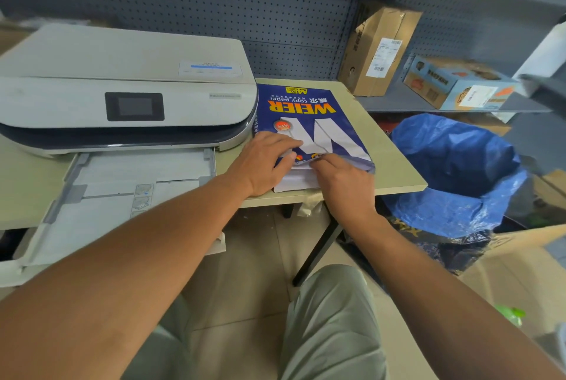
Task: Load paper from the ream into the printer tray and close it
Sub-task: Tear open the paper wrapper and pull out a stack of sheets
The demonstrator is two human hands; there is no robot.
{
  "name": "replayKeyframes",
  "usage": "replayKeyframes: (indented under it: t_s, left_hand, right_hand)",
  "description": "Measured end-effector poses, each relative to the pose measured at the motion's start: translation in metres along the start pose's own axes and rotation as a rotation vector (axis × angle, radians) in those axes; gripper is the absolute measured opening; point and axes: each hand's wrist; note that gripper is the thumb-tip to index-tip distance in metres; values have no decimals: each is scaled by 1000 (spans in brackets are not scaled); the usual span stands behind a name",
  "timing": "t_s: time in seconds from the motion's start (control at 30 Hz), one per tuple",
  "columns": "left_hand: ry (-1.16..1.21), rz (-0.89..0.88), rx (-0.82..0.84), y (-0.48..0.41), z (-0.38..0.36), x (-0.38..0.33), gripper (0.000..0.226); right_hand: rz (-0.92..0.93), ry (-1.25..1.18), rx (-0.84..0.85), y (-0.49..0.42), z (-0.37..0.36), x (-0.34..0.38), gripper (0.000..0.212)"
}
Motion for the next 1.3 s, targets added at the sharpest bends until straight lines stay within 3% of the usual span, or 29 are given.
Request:
replayKeyframes:
  t_s: [0.23, 0.67, 0.93, 1.1, 1.3]
  left_hand:
    - [-58, 24, 76, 11, 10, -23, 69]
    - [-99, -136, 140, 40, 35, -8, 53]
    - [-204, -207, 140, 36, 26, -6, 72]
    - [-206, -173, 148, 36, 24, -4, 78]
    - [-198, -187, 200, 33, 27, -4, 80]
  right_hand:
    - [-81, -29, -73, 14, 10, 4, 29]
    - [-192, -182, -83, 18, 18, 16, 28]
    - [-212, -357, -237, 29, 13, 22, 18]
    - [-246, -325, -215, 41, 6, 27, 20]
    - [-227, -448, -374, 62, 15, 25, 15]
Point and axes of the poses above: each hand's wrist, its own y-axis away from the middle knuckle, its own z-axis out of the back of the hand, x = y × z, and after that the axes turned 7 degrees about -y, right-handed
